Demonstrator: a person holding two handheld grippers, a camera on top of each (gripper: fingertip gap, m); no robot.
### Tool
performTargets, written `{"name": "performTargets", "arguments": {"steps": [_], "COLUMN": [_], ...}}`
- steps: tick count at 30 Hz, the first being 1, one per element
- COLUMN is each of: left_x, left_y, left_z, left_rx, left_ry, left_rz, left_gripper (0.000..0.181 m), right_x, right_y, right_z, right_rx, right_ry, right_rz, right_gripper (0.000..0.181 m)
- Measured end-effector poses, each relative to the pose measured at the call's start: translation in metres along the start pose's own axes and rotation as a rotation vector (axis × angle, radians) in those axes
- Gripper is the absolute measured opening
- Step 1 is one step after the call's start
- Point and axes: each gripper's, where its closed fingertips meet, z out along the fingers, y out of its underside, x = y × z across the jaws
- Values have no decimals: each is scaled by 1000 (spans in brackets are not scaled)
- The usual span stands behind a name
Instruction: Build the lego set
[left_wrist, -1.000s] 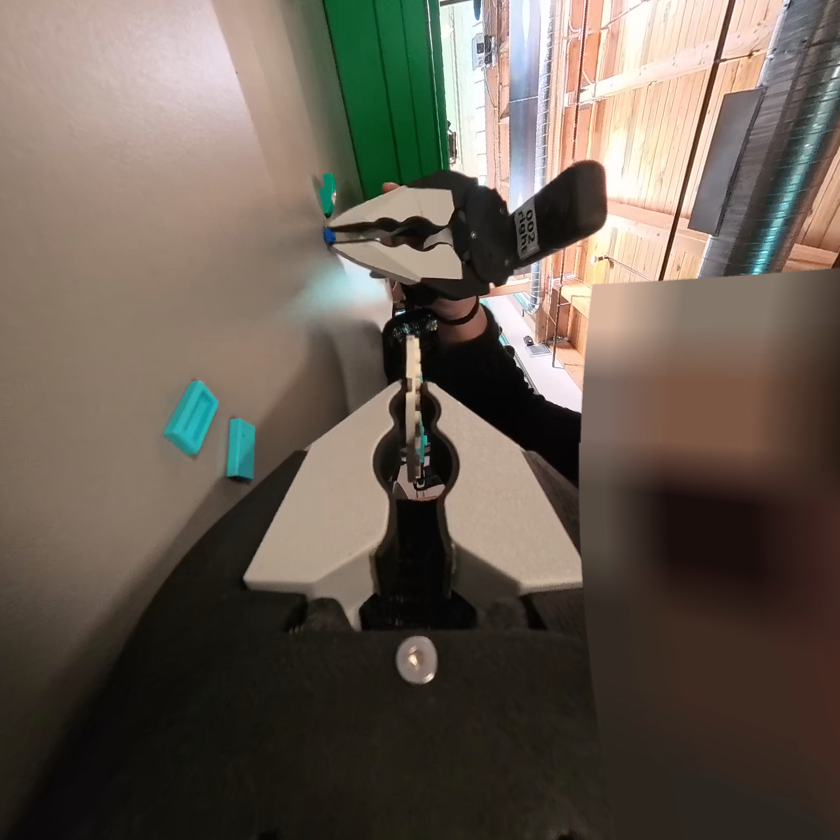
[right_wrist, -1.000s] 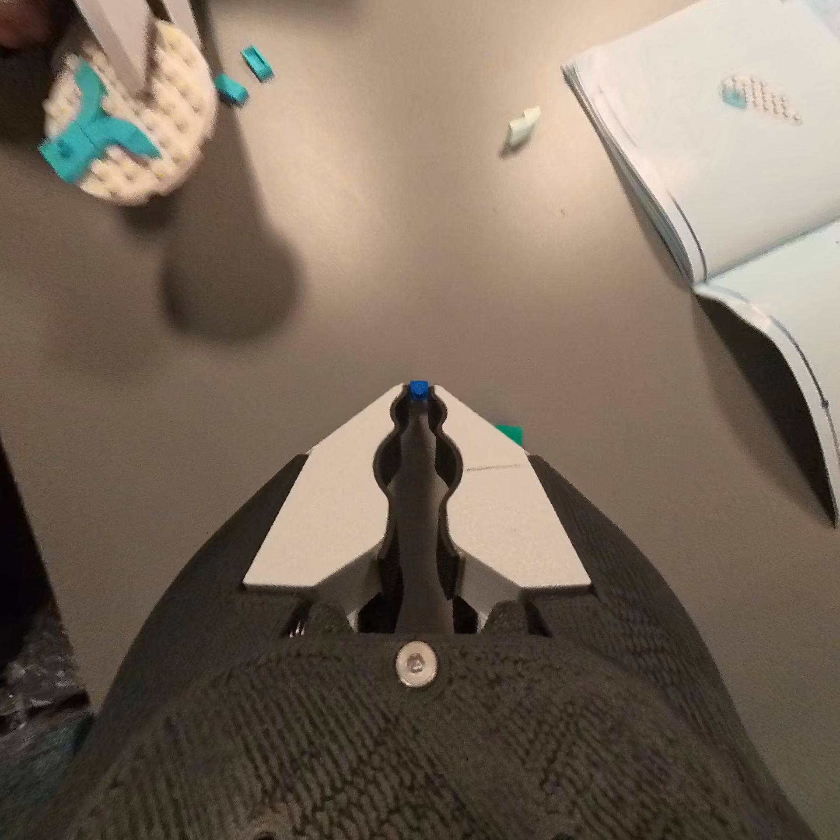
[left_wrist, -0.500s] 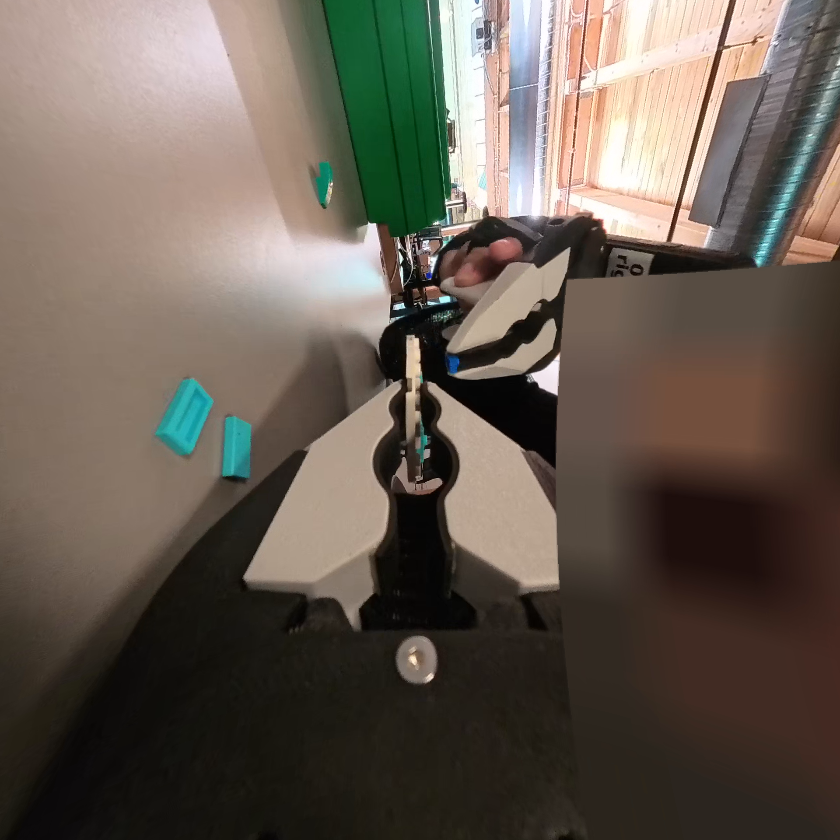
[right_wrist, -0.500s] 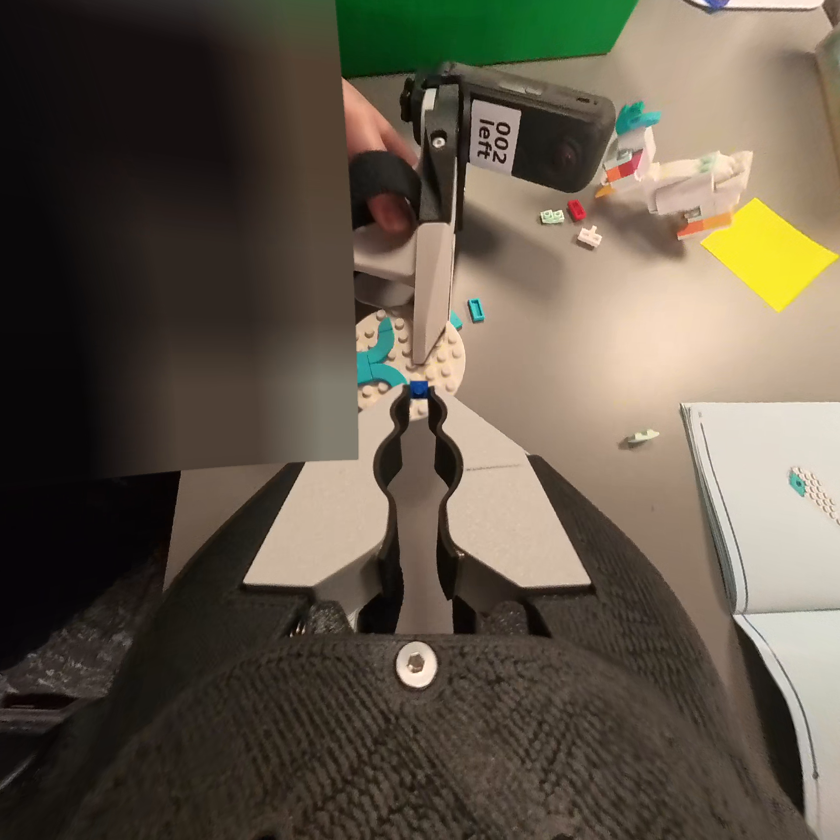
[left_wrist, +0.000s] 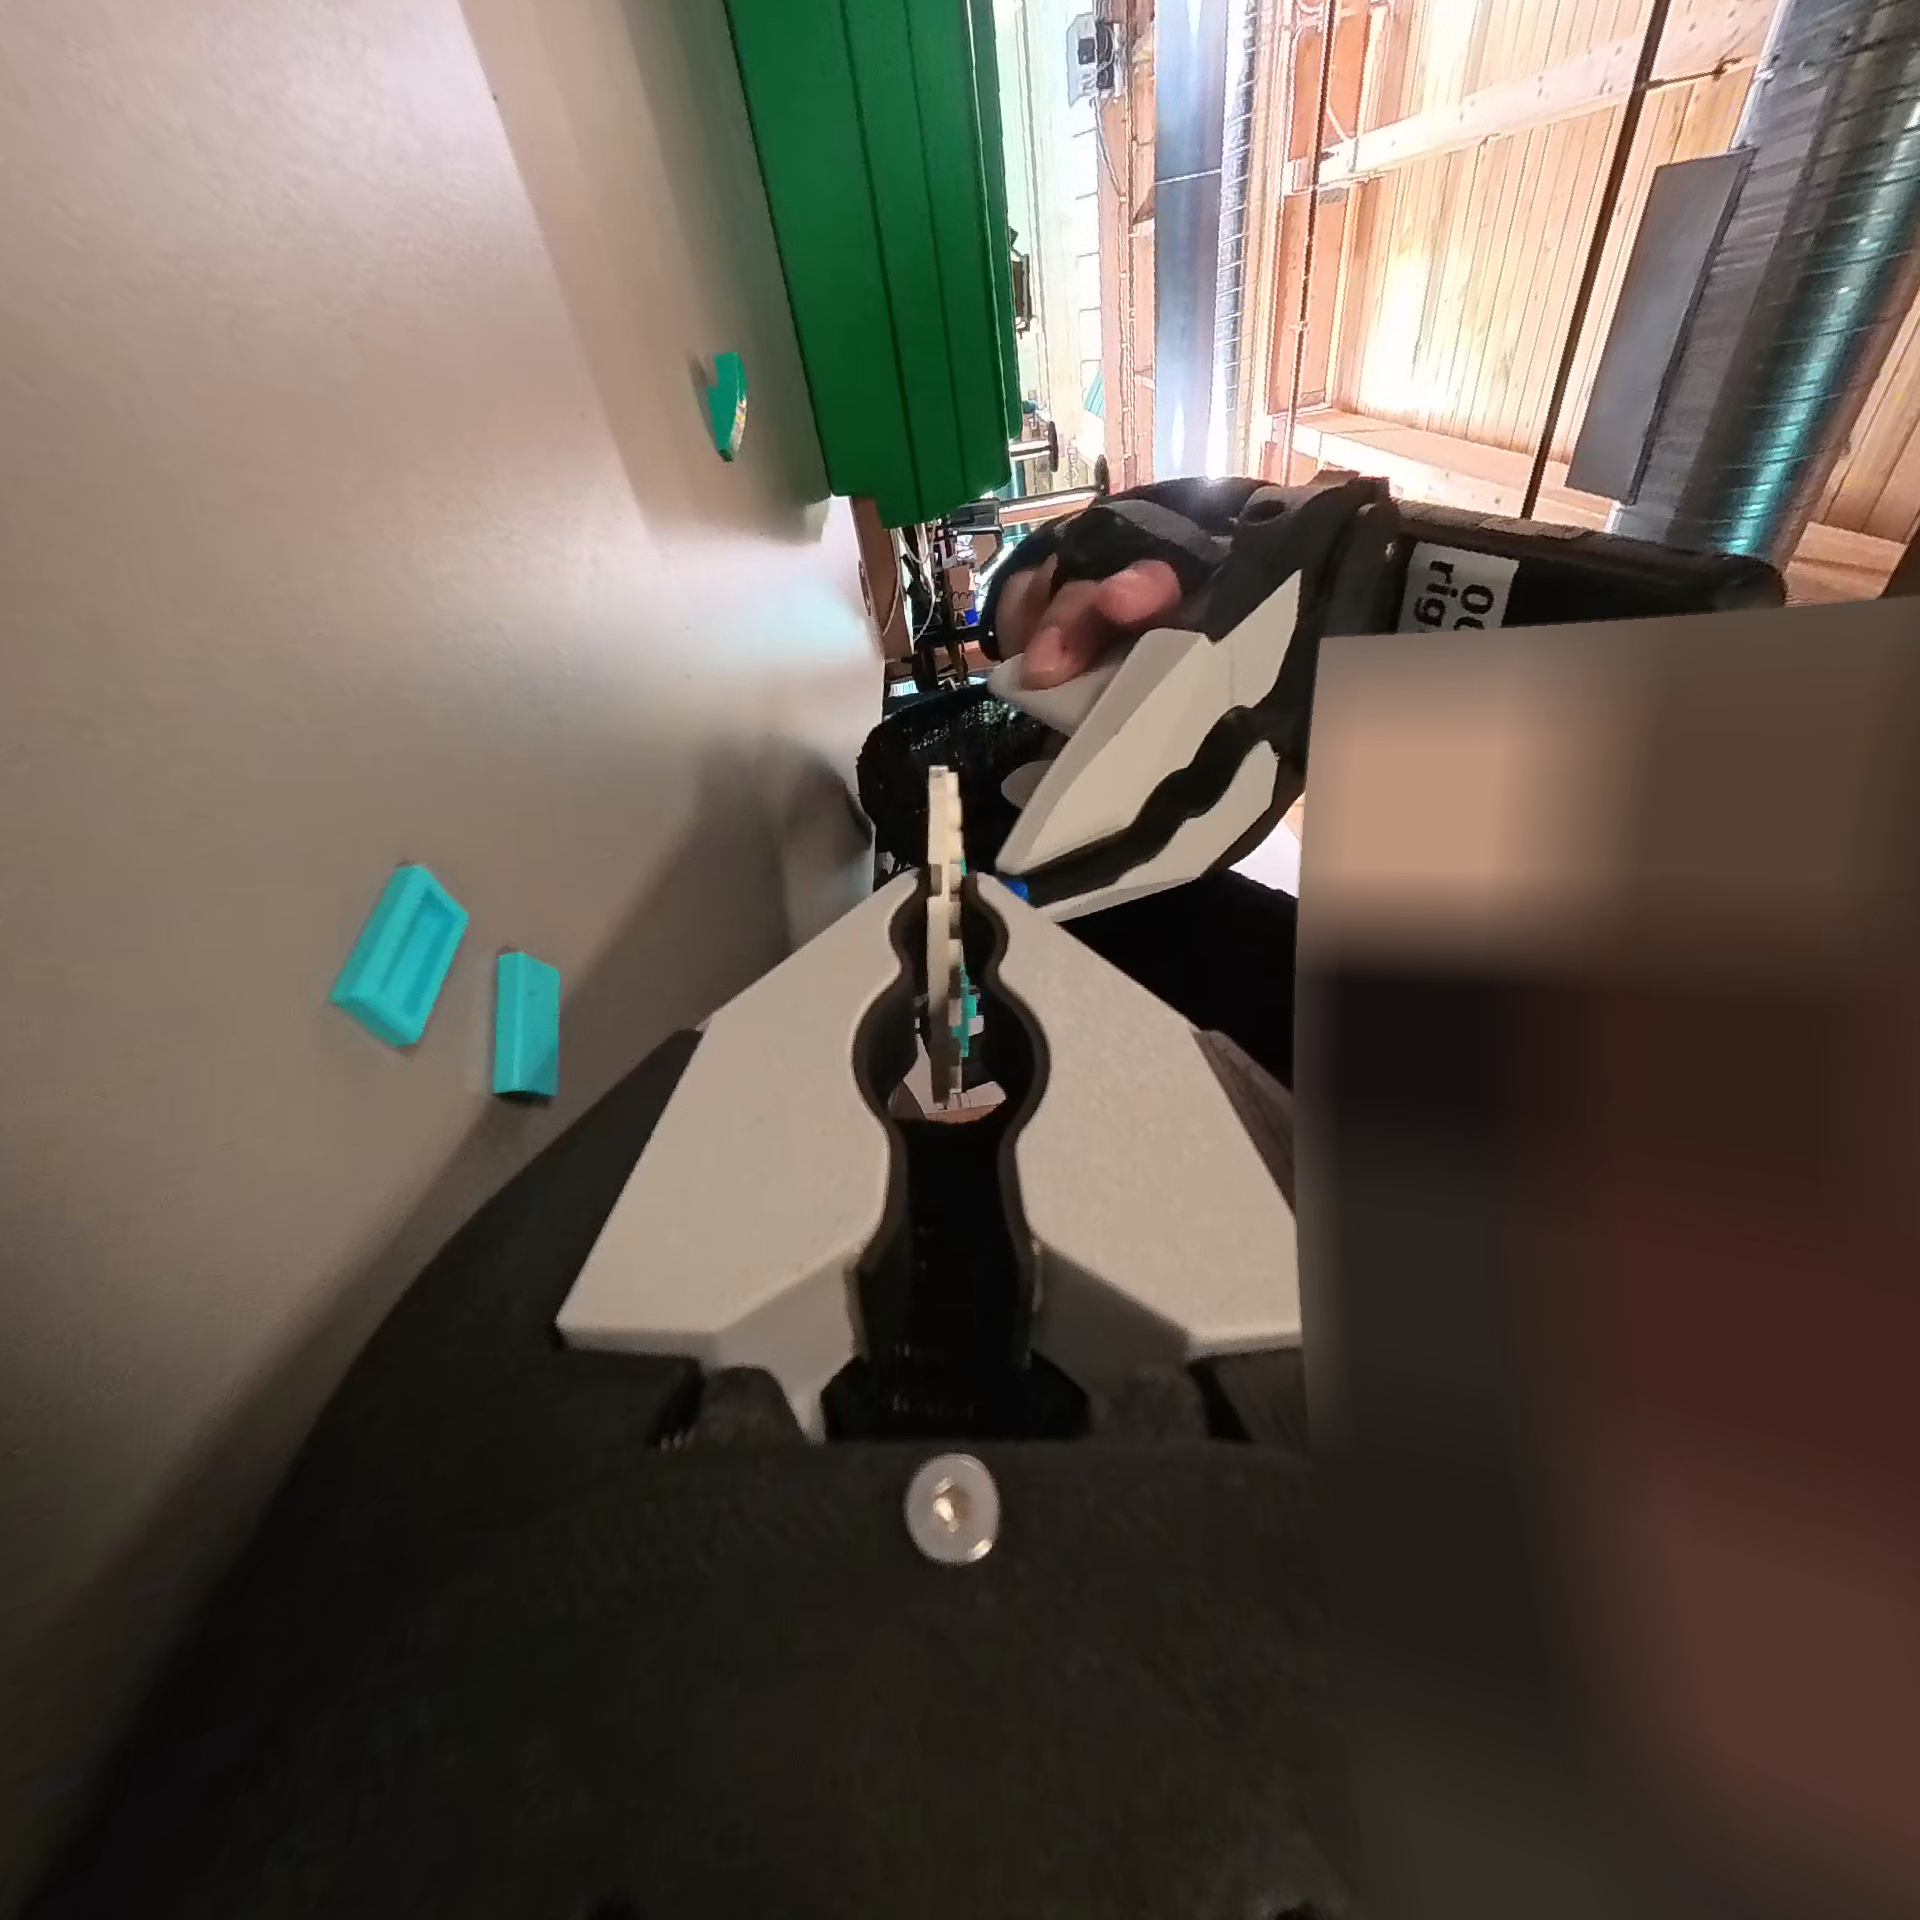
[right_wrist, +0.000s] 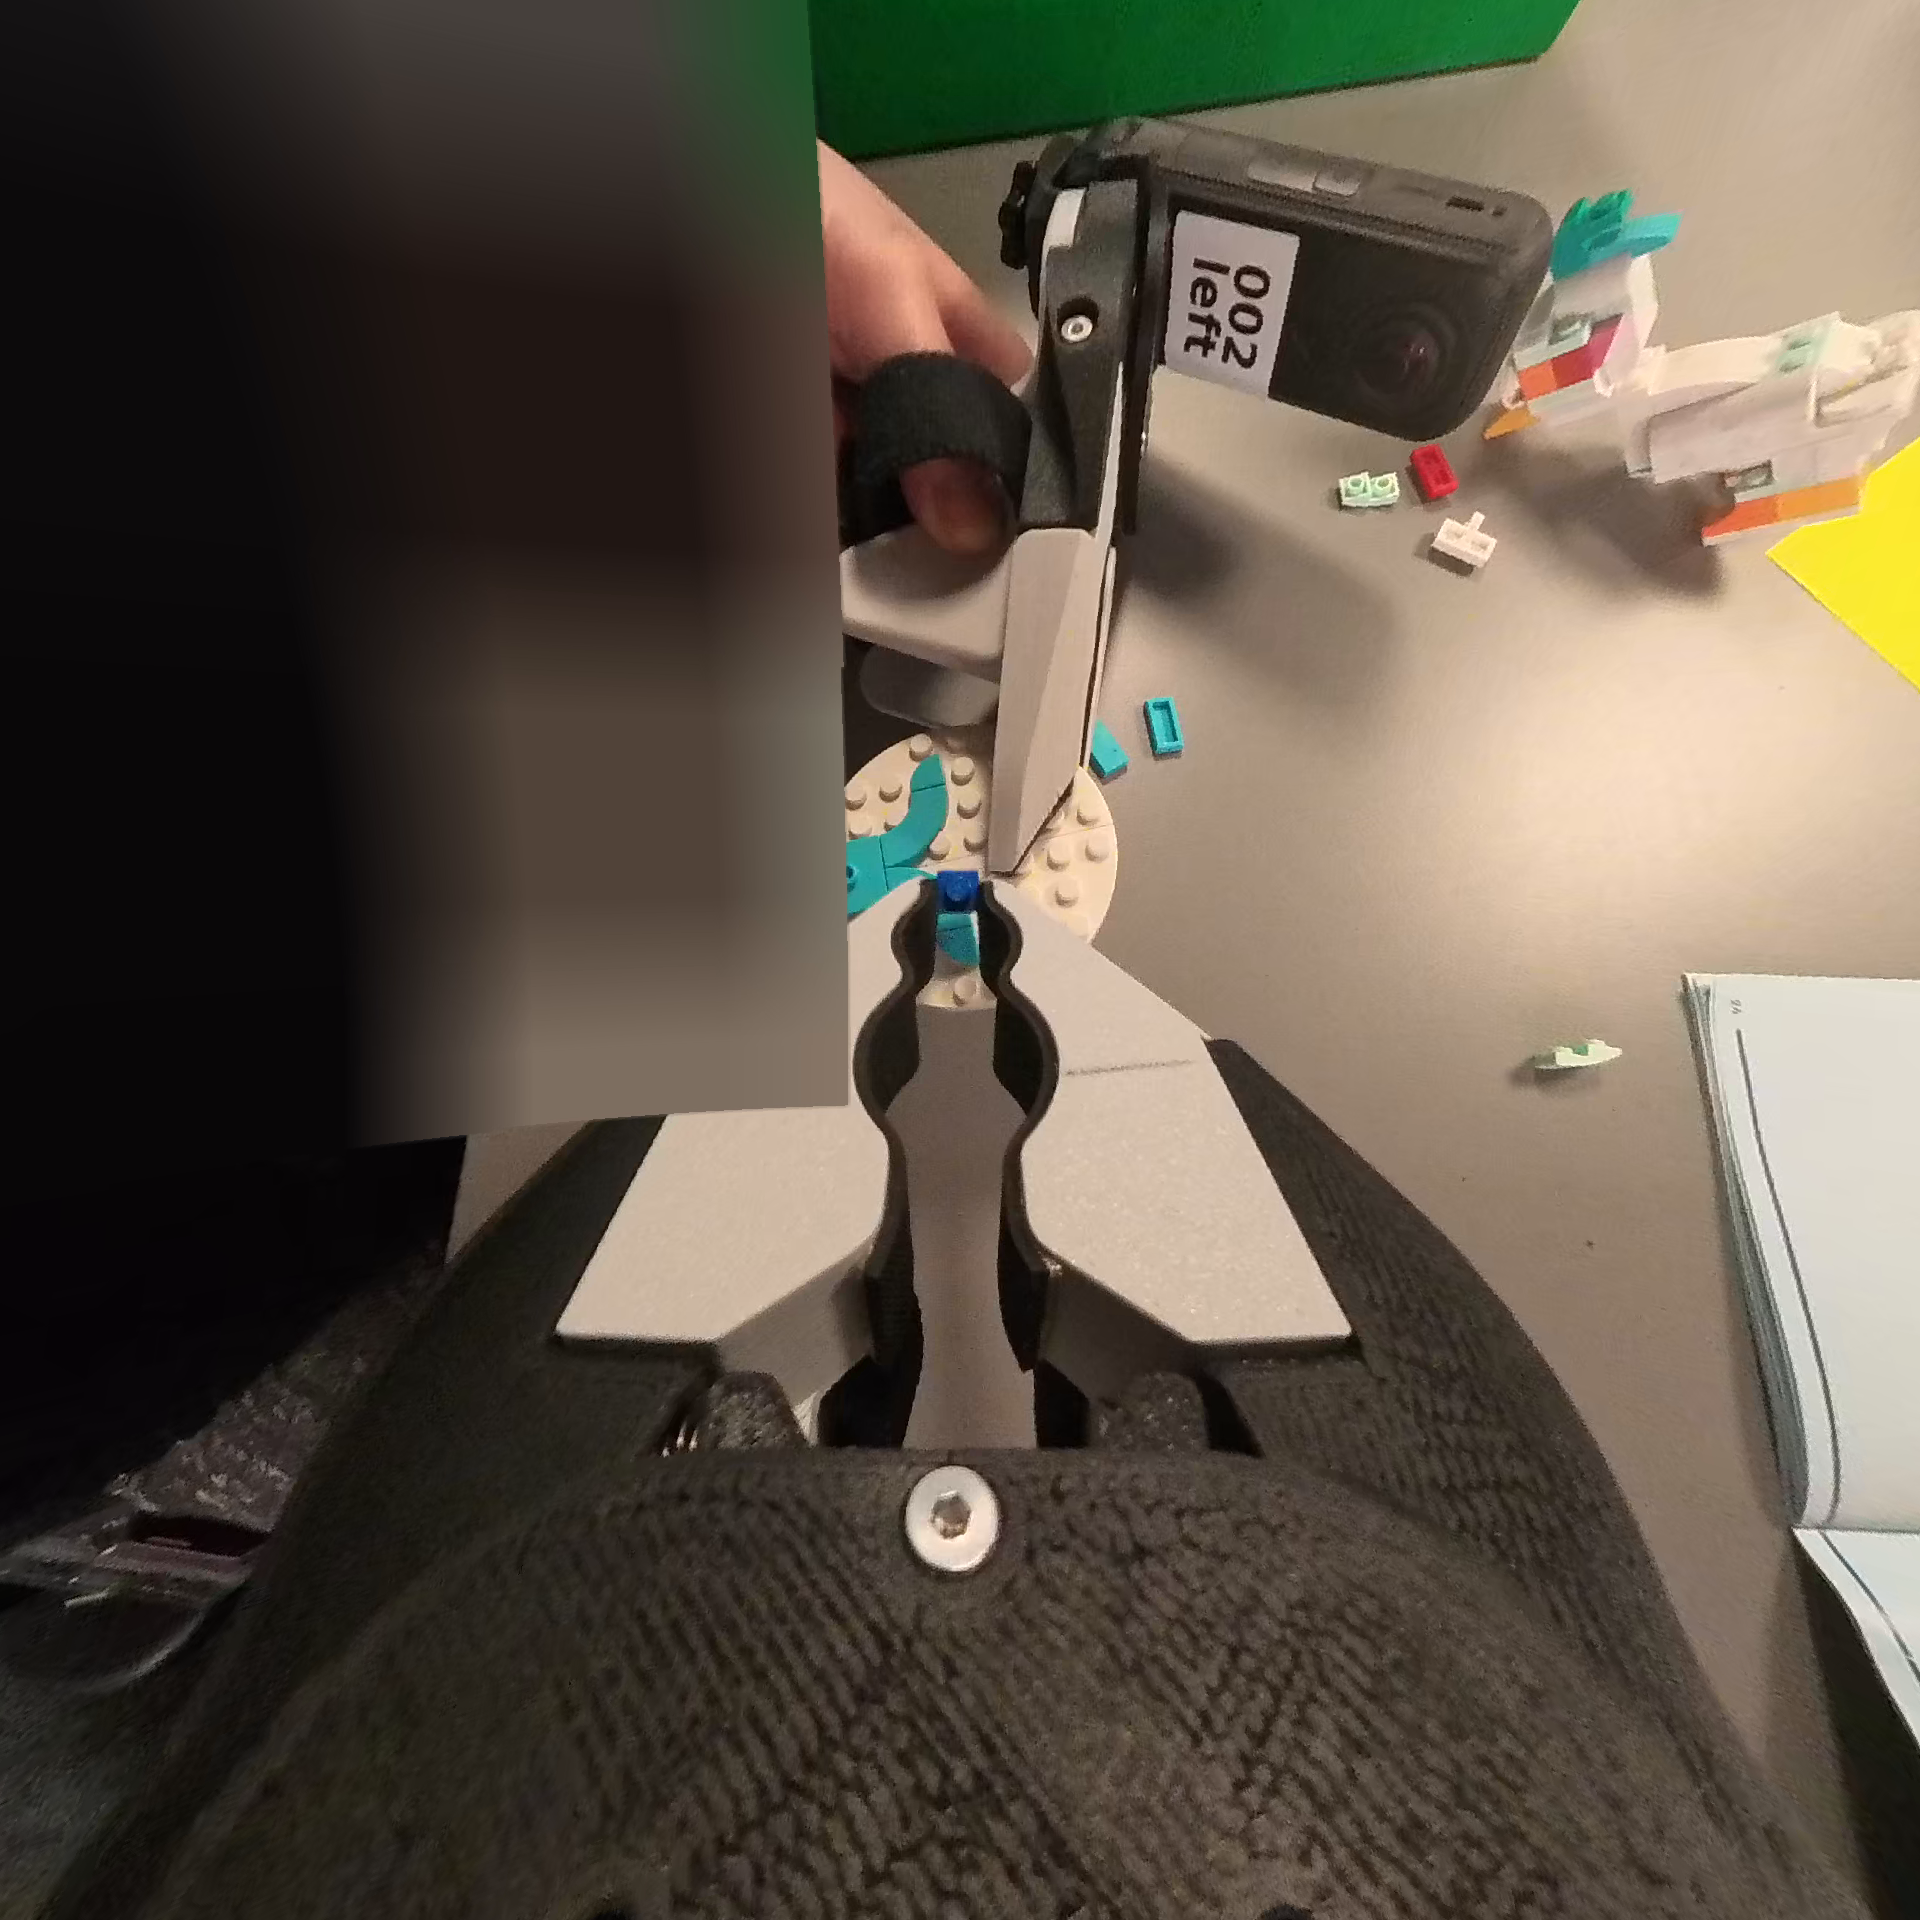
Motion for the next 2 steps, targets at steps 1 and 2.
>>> {"name": "performTargets", "arguments": {"steps": [1, 2], "left_x": [0, 0], "left_y": [0, 0], "left_z": [0, 0], "left_rx": [0, -1], "left_ry": [1, 1], "left_rz": [0, 0], "left_gripper": [4, 4], "right_x": [0, 0], "right_y": [1, 1], "right_z": [0, 1], "right_rx": [-4, -7], "right_ry": [-2, -4], "right_rz": [-1, 0], "right_gripper": [6, 6]}}
